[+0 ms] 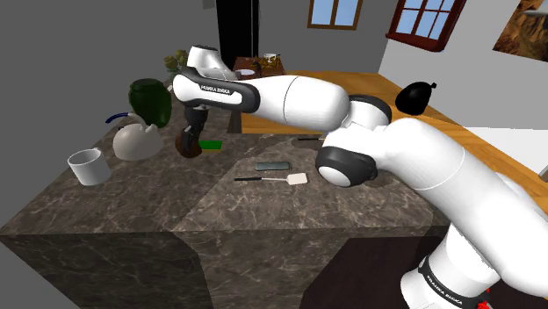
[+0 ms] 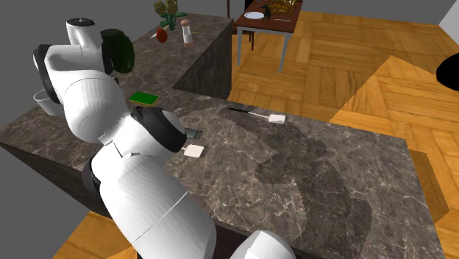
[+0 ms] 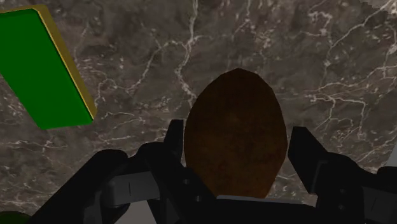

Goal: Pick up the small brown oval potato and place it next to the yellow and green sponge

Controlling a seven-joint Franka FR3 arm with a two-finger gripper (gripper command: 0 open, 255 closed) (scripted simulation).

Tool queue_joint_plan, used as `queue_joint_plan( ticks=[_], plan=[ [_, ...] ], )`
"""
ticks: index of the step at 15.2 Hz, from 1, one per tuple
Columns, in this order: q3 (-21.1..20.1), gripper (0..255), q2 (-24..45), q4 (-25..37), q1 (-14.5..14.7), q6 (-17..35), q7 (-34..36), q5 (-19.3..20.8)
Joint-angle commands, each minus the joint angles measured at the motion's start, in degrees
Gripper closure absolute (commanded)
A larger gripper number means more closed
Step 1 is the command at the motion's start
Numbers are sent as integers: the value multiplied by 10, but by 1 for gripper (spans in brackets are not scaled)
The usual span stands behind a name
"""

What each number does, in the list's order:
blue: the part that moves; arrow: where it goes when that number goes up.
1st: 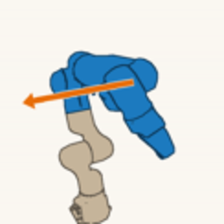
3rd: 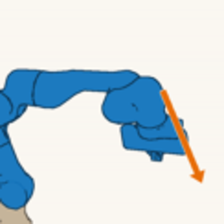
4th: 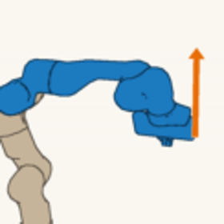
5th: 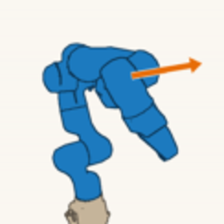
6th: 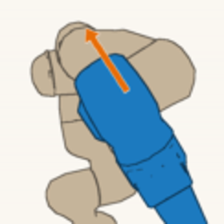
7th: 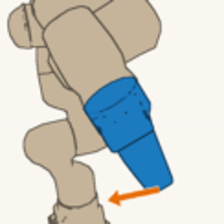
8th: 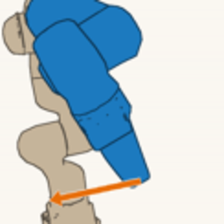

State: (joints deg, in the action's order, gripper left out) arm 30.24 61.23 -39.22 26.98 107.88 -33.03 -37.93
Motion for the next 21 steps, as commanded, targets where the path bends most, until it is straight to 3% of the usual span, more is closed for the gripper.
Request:
queue_joint_plan(
  ticks=[1,10,21],
  plan=[
    [-1,255,1,-14,5,13,-4,-2],
    [-6,255,9,-72,19,71,-27,-13],
    [-17,255,44,-93,22,124,-45,-26]
  ],
)
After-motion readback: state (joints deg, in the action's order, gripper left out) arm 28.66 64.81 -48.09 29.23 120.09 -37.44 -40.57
